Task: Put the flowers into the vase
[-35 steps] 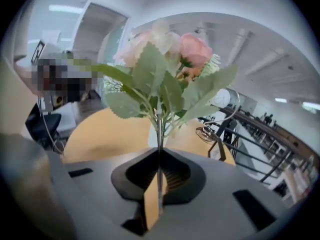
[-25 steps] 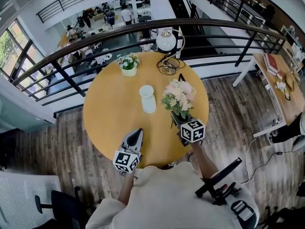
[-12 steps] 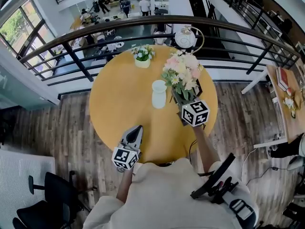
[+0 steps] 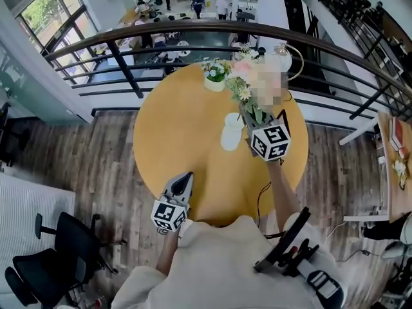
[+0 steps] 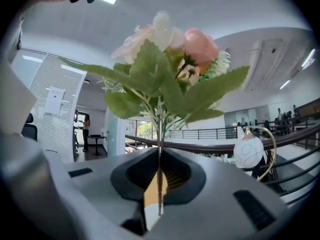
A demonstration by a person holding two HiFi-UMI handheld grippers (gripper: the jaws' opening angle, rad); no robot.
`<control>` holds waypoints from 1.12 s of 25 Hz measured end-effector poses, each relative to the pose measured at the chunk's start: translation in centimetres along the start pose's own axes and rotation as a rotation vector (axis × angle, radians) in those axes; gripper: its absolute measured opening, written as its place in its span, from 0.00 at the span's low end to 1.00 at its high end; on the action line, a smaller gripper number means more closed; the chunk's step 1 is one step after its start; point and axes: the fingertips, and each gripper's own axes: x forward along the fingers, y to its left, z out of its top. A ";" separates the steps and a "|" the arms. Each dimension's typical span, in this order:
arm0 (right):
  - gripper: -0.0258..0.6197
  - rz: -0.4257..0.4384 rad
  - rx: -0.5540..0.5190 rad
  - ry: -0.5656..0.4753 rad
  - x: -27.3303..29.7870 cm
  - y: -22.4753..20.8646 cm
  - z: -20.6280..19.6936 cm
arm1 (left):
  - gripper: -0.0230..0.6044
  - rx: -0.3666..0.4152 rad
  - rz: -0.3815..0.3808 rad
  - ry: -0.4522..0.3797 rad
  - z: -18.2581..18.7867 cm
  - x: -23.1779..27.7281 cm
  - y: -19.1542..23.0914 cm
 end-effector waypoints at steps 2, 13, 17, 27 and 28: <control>0.09 0.010 0.021 0.005 0.1 0.1 -1.2 | 0.05 -0.002 0.012 0.003 -0.1 -0.2 0.2; 0.09 0.048 0.067 0.066 -0.5 1.1 -7.5 | 0.05 -0.028 0.024 0.067 -1.3 -0.8 0.3; 0.14 0.037 0.001 0.141 -0.7 1.5 -9.1 | 0.05 -0.036 0.015 0.076 -1.7 -0.6 0.1; 0.59 -0.020 -0.113 0.328 -1.0 1.3 -12.9 | 0.05 -0.037 0.000 0.068 -1.7 0.2 -0.3; 0.59 -0.025 -0.108 0.346 -1.0 1.3 -13.5 | 0.05 -0.038 -0.001 0.068 -1.7 0.1 -0.4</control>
